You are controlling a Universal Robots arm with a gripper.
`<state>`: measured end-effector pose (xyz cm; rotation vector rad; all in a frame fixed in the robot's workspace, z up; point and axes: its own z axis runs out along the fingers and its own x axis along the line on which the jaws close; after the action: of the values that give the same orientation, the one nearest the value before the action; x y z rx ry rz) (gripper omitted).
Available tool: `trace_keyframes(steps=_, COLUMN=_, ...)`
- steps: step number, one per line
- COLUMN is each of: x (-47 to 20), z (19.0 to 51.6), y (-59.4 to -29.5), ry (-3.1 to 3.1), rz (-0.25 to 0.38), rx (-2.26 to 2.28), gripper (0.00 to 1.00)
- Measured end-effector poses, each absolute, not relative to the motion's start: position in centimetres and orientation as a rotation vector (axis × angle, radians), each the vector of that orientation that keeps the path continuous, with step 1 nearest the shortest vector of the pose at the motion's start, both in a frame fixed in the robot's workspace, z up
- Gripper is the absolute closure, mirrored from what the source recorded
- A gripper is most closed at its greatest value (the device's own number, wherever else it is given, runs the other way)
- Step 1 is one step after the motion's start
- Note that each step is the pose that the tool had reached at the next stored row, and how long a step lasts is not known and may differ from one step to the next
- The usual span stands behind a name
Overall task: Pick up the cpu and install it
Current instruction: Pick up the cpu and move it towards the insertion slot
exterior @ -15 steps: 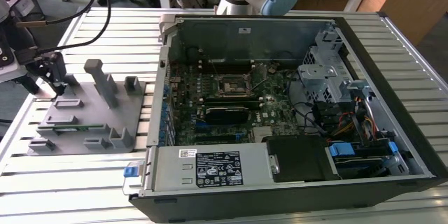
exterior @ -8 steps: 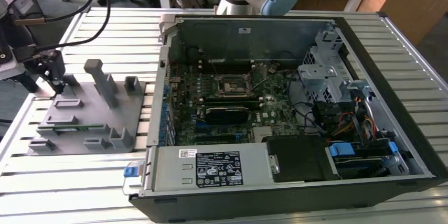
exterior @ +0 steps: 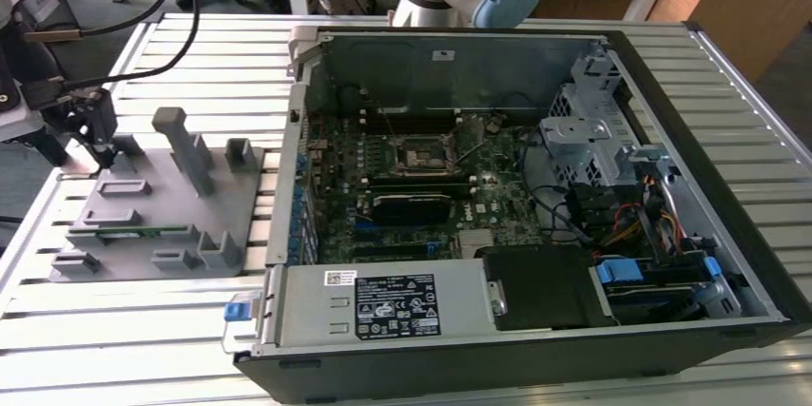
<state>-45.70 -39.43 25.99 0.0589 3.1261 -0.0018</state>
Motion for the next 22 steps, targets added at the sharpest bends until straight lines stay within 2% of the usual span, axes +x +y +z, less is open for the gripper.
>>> trace_keyframes(steps=22, x=-45.7, z=27.1, y=-39.3, ry=3.126, rz=-0.002, rx=0.059, gripper=0.46)
